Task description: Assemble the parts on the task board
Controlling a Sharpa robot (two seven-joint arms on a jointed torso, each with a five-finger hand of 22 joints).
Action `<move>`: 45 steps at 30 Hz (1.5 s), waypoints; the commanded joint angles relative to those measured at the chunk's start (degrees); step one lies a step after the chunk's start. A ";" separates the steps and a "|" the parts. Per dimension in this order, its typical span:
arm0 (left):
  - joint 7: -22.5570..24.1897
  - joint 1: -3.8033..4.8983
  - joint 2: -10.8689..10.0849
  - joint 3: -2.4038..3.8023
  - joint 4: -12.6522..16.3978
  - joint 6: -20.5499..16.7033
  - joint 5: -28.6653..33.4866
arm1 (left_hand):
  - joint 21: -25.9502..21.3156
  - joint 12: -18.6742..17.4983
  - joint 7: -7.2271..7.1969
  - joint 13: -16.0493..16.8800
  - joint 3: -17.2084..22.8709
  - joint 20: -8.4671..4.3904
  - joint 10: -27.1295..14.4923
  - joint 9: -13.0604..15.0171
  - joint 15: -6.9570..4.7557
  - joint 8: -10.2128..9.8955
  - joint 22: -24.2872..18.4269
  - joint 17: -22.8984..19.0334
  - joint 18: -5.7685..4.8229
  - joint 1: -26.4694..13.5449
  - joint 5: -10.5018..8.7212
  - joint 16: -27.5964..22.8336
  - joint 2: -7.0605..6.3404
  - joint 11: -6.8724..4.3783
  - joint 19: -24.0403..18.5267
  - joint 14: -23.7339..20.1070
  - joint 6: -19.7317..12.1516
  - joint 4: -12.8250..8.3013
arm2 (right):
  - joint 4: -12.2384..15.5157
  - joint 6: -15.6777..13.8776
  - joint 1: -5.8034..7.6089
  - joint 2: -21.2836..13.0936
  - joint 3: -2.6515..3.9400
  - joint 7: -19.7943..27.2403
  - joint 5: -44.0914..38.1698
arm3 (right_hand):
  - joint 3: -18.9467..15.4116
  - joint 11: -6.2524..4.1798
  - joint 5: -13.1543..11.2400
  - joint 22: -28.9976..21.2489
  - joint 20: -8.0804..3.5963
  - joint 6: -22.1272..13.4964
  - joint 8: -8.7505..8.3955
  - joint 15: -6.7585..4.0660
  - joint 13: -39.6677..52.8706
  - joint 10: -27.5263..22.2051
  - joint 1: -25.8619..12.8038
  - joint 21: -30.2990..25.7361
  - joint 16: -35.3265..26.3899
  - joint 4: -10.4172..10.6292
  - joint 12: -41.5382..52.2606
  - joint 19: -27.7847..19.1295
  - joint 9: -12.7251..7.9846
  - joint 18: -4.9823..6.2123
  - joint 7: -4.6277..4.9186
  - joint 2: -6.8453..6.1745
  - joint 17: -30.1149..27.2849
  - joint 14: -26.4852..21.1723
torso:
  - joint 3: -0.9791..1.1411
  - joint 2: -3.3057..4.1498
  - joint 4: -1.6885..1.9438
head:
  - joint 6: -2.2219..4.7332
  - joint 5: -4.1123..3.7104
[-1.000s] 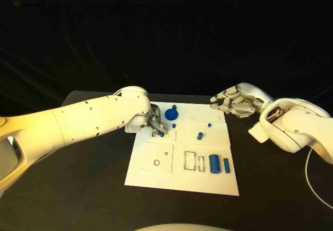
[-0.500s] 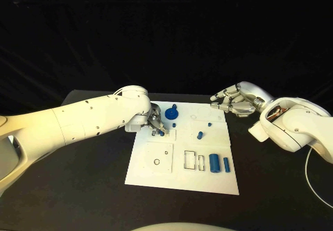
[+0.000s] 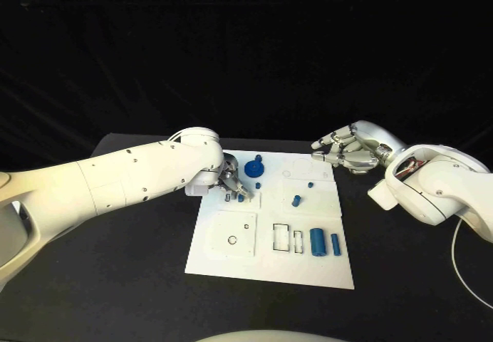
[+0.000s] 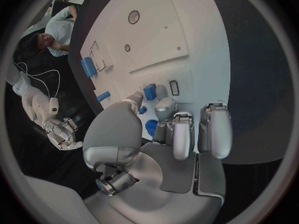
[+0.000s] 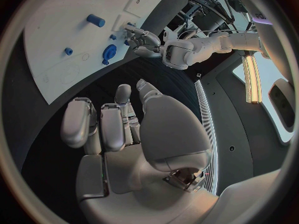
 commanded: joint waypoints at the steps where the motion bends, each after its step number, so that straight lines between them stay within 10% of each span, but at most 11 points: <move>1: -0.30 -0.83 -0.40 -0.33 0.77 0.89 0.36 | -0.27 0.24 -0.32 -0.07 -1.35 -0.47 -0.02 0.01 -0.38 -0.19 6.90 15.09 -0.81 -0.47 0.02 0.14 0.71 -0.25 1.71 6.02 0.33 0.05 | -0.09 0.15 -0.04 0.08 0.01 0.75 0.28 | -0.06 -0.06 0.34 -0.06 0.04 -0.30 0.04 0.46 -0.05 -0.40 -0.37 -0.21 -0.26 0.30 -0.15 -0.39 0.09 0.60 0.25 0.34 -0.09 1.16 | 0.01 0.04 -0.02 | 0.03 -0.04; 9: -0.36 0.52 -2.92 2.18 3.42 -1.03 1.62 | -0.48 0.39 -0.26 -0.04 -4.69 -0.48 0.01 -0.04 -0.39 -0.44 6.81 15.09 -0.77 -1.12 -0.67 0.14 1.20 -0.24 1.67 6.02 0.11 0.06 | -0.67 0.42 -0.04 0.22 0.00 0.68 0.48 | -0.50 -0.05 -0.08 -0.24 0.06 -0.33 0.08 0.46 -0.03 -0.38 -0.69 -0.37 -0.36 0.75 0.05 -0.47 0.13 0.64 0.22 0.42 -0.15 1.17 | 0.07 -0.08 0.10 | 0.31 -0.02; 17: -0.47 5.17 -3.56 3.31 0.54 2.19 2.74 | -4.69 -3.38 1.76 -4.20 -7.59 0.68 -4.51 -2.07 1.06 -4.17 2.93 15.09 0.28 4.31 -0.56 0.14 2.73 1.54 -0.78 6.02 -3.62 -0.28 | -1.40 0.88 -0.12 0.67 -0.15 0.76 0.62 | -1.12 -0.07 -1.22 -0.23 0.06 -0.35 0.13 0.45 0.10 -0.28 -0.94 -0.43 -0.37 1.24 0.43 -0.41 0.18 0.63 0.19 0.58 -0.07 1.24 | 0.12 -0.02 0.01 | 0.70 0.12; 28: -0.04 6.55 -0.46 3.25 -7.47 2.53 2.61 | -5.03 -3.23 1.91 -4.16 -8.58 0.99 -4.79 -2.53 1.27 -4.52 2.73 15.09 0.38 5.43 -0.56 0.14 3.36 1.71 -0.95 6.02 -3.34 -0.14 | -1.90 0.94 -0.16 1.18 -0.20 1.18 0.52 | -1.54 -0.10 -1.80 -0.15 0.04 -0.33 0.19 0.42 0.29 -0.10 -0.92 -0.41 -0.19 1.48 0.83 -0.32 0.22 0.61 0.15 0.76 0.22 1.38 | -0.03 0.08 0.18 | 1.05 0.07; 45: 0.20 5.76 4.71 1.03 -15.94 3.65 1.69 | -4.73 -2.68 1.89 -3.65 -9.10 1.07 -4.48 -2.73 1.28 -4.59 3.08 15.09 0.30 5.92 -0.56 0.14 3.93 1.71 -0.73 6.02 -3.02 -0.05 | -2.00 1.07 -0.17 1.65 -0.20 1.25 0.06 | -1.62 -0.16 -1.58 -0.12 0.01 -0.29 0.24 0.37 0.30 -0.06 -0.56 -0.41 -0.10 1.41 0.95 -0.25 0.26 0.61 0.12 0.95 0.35 1.47 | -0.07 0.15 0.03 | 0.86 1.00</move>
